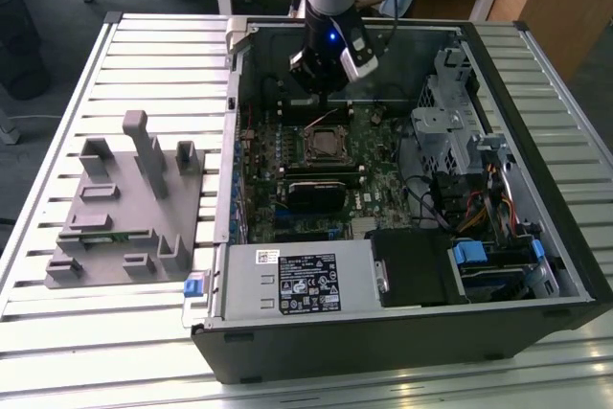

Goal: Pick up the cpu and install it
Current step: 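Install the first cpu locking lever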

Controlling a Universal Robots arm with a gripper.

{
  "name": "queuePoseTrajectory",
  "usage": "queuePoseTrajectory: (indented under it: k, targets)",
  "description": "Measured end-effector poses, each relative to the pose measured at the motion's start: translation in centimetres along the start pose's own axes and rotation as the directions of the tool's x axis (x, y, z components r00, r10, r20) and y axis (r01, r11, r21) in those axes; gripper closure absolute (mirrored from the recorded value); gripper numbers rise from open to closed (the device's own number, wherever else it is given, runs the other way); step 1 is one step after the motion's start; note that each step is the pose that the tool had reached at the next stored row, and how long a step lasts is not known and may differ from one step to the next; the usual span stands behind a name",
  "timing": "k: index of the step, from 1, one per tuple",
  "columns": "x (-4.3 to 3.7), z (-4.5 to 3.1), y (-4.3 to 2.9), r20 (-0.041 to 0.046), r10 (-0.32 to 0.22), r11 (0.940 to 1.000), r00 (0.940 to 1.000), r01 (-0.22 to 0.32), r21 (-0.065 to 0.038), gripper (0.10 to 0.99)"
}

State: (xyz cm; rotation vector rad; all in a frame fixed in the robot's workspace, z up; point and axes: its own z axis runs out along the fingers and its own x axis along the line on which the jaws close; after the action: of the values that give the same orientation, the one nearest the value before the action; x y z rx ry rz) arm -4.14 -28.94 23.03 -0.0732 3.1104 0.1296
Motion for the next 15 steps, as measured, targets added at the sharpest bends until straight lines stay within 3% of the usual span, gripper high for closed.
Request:
queuePoseTrajectory:
  k: [15]
  targets:
    - [-0.66, 0.61, 0.2, -0.0001, 0.0, 1.0, 1.0, 0.0, 0.0, 0.98]
